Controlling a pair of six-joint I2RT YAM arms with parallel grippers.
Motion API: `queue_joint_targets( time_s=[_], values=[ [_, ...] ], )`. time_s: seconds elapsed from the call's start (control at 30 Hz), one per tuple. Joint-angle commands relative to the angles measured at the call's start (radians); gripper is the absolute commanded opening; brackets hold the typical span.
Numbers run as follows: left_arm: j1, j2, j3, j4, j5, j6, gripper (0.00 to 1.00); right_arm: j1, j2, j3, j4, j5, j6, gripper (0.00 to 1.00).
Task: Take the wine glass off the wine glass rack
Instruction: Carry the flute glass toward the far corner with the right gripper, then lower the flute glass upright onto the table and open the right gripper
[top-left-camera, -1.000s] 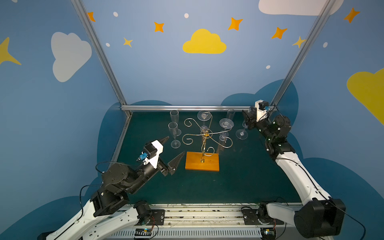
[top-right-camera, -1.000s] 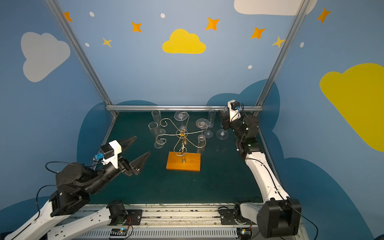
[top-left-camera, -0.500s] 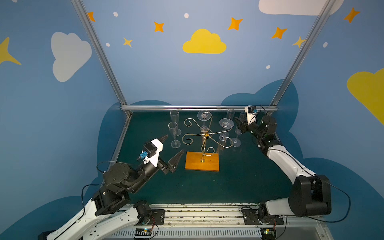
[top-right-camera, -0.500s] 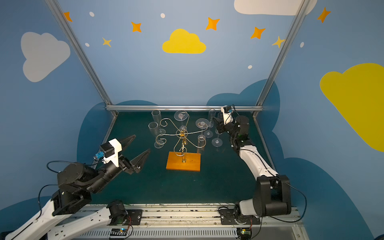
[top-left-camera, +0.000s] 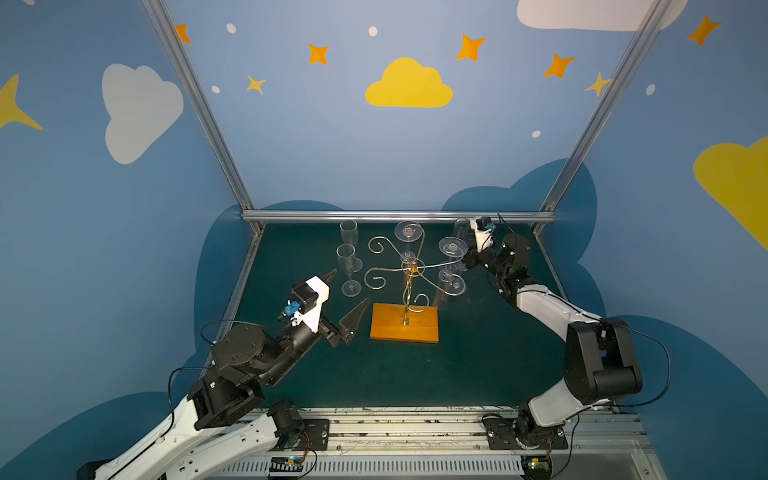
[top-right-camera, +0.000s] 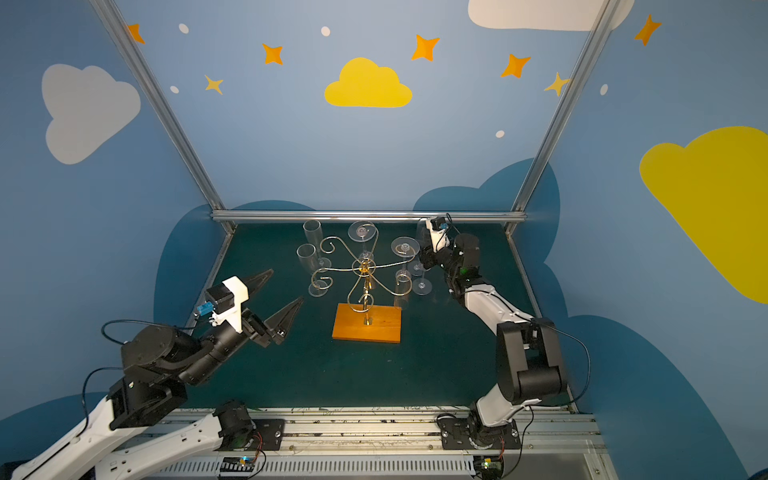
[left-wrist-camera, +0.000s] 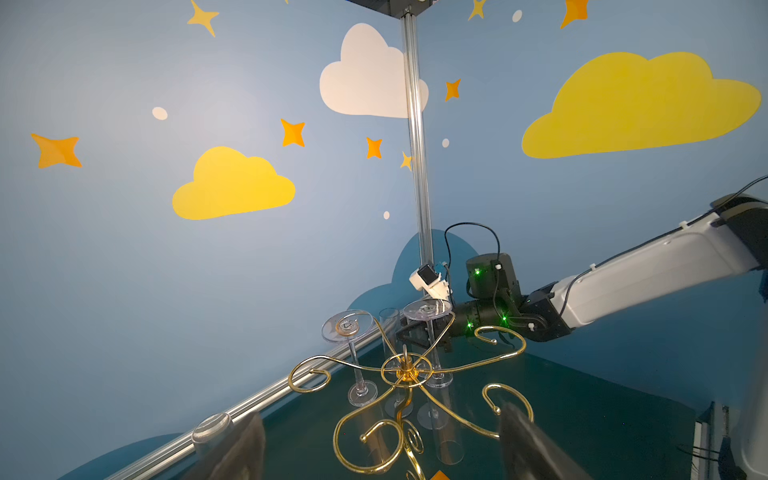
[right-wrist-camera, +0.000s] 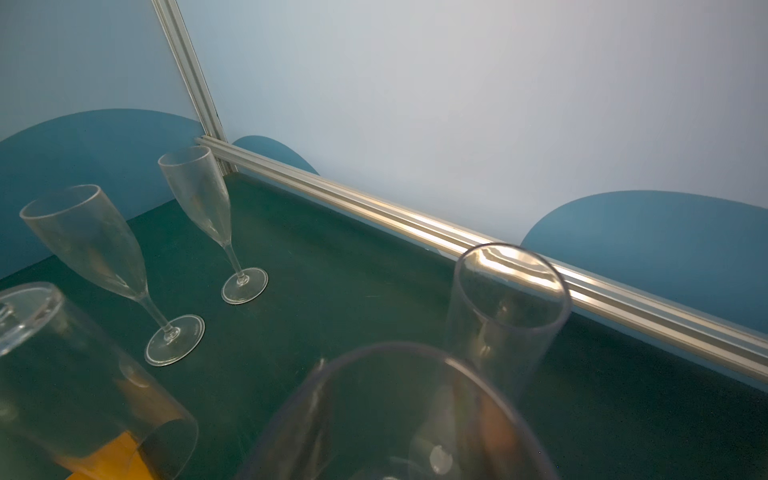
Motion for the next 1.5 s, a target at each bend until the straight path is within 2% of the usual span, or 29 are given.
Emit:
queue_joint_targets(
  time_s=[0.0,0.5,0.97,1.2,1.47],
  values=[
    [0.000,-0.002,-0.007,0.024,-0.006,-0.007,0.87,0.015,0.013,-0.010,0.090,-0.012,-0.013,0.27],
    [0.001,0.017,-0.010,0.029,-0.008,-0.013,0.87,0.020,0.086,-0.048,0.206,-0.016,0.022,0.27],
    [0.000,0.020,-0.006,0.030,-0.008,-0.010,0.87,0.021,0.105,-0.092,0.225,-0.002,0.024,0.29],
    [0.001,0.012,-0.014,0.029,-0.008,-0.019,0.87,0.019,0.097,-0.115,0.226,0.010,0.022,0.36],
    [0.001,0.004,-0.015,0.028,0.004,-0.024,0.87,0.018,0.070,-0.128,0.208,0.022,0.018,0.55]
  ],
)
